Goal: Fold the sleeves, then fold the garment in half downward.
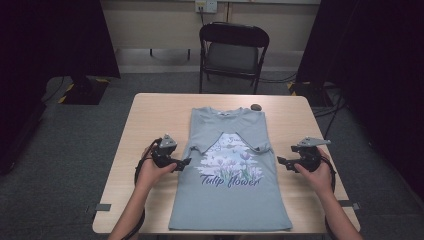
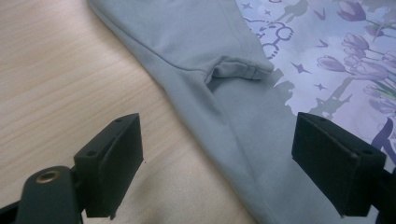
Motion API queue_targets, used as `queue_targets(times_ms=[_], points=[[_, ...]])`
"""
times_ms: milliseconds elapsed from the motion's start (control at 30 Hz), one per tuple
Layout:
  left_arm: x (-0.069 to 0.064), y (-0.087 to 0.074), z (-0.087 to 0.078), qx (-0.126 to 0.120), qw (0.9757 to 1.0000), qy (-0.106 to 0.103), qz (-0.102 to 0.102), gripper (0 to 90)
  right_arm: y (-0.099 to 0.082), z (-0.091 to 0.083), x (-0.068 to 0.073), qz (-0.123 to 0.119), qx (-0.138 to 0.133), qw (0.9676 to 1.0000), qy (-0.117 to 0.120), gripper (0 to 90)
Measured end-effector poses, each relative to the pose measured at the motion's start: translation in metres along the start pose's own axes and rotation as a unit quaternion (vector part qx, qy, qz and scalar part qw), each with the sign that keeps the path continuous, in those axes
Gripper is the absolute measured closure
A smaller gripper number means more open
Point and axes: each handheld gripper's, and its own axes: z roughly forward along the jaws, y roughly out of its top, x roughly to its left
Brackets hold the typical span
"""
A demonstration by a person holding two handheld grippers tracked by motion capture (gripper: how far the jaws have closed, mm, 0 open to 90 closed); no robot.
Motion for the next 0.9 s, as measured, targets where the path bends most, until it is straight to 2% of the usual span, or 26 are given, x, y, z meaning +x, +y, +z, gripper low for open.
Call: queue_targets(times_ms=[133, 233, 333, 500, 633, 900], points=[[0.0017, 0.0041, 0.0032, 0.005, 1.0, 0.001, -0.001, 16.3, 0.0002, 0.001, -0.0007, 0.0, -0.001, 1.0, 0.0, 17.4], [0.0017, 0.0069, 0.0048, 0.004, 1.0, 0.0, 0.005, 16.5, -0.0003, 0.0024, -0.0016, -0.002, 0.002, 1.0, -0.003, 17.4], [0.0007, 0.0081, 0.0057, 0.001, 1.0, -0.002, 0.001, 16.8, 0.0007, 0.0025, -0.0009, 0.0, 0.0, 1.0, -0.001, 17.5], [-0.0003, 0.0073, 0.0039, 0.002, 1.0, 0.005, 0.006, 17.0, 0.0047, 0.0017, -0.0002, -0.01, -0.003, 0.9999, -0.002, 18.0], [0.0021, 0.0049, 0.0025, 0.004, 1.0, 0.006, 0.002, 17.1, 0.0049, 0.0028, 0.0013, -0.008, -0.006, 0.9999, 0.006, 18.2], [0.0066, 0.0033, 0.0082, 0.005, 0.9999, 0.01, -0.009, 20.7, 0.0055, 0.0072, 0.0041, -0.013, -0.003, 0.9999, 0.003, 19.5]])
